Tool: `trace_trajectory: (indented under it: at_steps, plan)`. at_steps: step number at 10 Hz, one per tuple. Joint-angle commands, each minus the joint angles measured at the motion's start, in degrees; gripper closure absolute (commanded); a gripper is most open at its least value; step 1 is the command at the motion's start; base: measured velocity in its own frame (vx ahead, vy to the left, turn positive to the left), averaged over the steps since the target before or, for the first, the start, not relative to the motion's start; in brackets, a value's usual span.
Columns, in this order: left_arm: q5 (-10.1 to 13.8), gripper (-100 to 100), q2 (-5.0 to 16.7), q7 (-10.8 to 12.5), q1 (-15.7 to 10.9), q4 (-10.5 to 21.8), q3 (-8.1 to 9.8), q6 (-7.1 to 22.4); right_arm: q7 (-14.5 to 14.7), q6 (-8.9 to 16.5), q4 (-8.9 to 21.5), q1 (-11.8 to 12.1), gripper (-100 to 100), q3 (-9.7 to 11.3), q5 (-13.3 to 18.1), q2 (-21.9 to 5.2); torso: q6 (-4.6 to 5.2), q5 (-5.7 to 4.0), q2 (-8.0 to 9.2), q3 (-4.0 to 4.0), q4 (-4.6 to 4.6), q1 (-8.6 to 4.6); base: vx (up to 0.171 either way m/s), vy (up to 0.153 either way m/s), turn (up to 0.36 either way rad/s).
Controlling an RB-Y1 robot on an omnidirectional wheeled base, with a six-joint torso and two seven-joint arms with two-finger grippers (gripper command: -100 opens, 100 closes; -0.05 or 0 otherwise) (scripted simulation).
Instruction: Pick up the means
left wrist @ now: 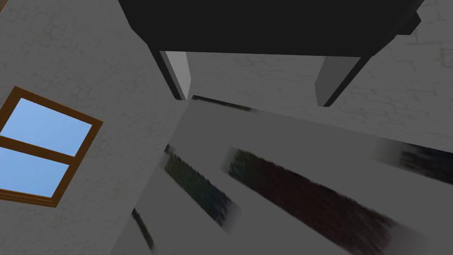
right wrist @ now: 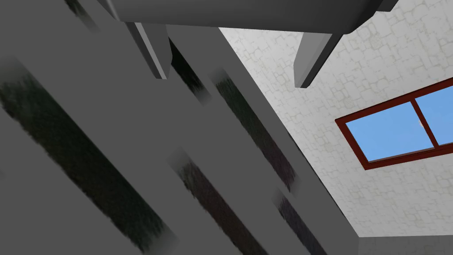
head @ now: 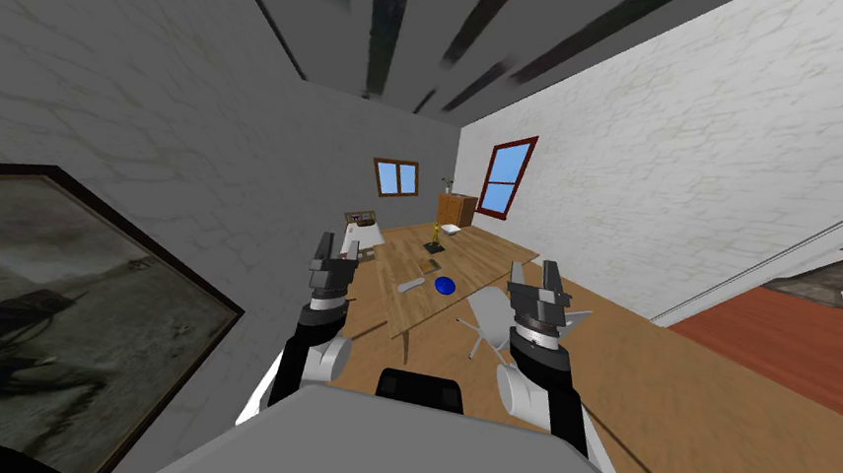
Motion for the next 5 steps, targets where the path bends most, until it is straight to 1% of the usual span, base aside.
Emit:
trace_trajectory:
  at_steps: [1,3,5]
  plan:
    - [1.7,-100,2.1,1.2,-0.5,2.3,0.25,2.0,0.0,0.0,0.0,0.0,0,0.0,0.0,0.0,0.0,0.0,0.0,0.0,0.0,0.0,-0.054,-0.018,-0.073]
    - [3.5,-100,3.9,2.4,-1.1,4.8,0.59,4.3,0.0,0.0,0.0,0.0,0,0.0,0.0,0.0,0.01,-0.01,0.34,0.19,0.07,-0.04,-0.113,-0.021,-0.078]
    - [5.9,-100,6.1,4.0,-2.1,8.2,1.07,7.1,0.0,0.0,0.0,0.0,0,0.0,0.0,0.0,0.01,-0.03,0.31,0.18,0.07,-0.14,-0.055,-0.046,-0.113]
